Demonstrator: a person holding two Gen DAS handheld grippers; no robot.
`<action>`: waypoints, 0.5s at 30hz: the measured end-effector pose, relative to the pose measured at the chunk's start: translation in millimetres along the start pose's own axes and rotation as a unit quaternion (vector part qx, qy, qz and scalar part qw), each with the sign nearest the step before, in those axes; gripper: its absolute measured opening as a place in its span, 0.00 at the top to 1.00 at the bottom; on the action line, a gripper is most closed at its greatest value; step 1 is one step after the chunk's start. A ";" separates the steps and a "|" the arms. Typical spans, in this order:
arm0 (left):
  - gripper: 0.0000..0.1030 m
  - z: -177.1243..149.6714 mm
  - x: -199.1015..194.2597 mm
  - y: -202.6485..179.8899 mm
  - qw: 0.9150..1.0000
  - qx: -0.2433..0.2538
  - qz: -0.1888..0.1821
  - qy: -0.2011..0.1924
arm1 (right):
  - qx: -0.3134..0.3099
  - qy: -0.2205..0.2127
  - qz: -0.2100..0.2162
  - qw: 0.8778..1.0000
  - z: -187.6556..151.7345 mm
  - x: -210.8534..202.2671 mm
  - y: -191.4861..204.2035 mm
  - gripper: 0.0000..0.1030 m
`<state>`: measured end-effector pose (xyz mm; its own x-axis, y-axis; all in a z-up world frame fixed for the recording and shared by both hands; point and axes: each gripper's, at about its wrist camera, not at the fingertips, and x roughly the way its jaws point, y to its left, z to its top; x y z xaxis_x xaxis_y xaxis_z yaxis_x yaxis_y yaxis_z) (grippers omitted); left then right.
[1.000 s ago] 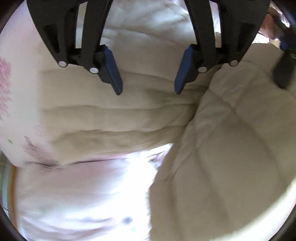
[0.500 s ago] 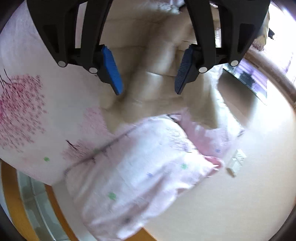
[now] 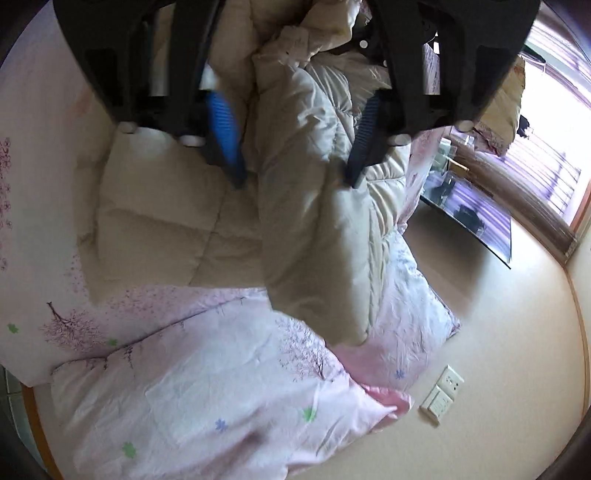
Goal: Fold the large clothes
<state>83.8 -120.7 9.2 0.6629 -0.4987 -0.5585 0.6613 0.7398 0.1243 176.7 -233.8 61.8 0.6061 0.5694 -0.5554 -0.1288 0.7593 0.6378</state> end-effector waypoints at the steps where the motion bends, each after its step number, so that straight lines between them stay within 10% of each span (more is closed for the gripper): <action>1: 0.32 0.6 -0.3 1.7 1.000 -0.003 0.000 -0.001 | -0.004 -0.008 -0.003 1.000 -0.2 -3.0 1.3 0.90; 15: 0.14 21.1 -77.6 77.7 0.981 -0.142 -0.109 -0.074 | -0.021 -0.056 -0.059 0.996 -5.5 -39.1 -13.0 0.94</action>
<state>91.1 -34.0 79.5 0.5747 -0.7032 -0.4186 0.6823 0.6942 -0.2294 150.3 -264.2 72.3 0.7028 0.4388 -0.5599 -0.0835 0.8325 0.5477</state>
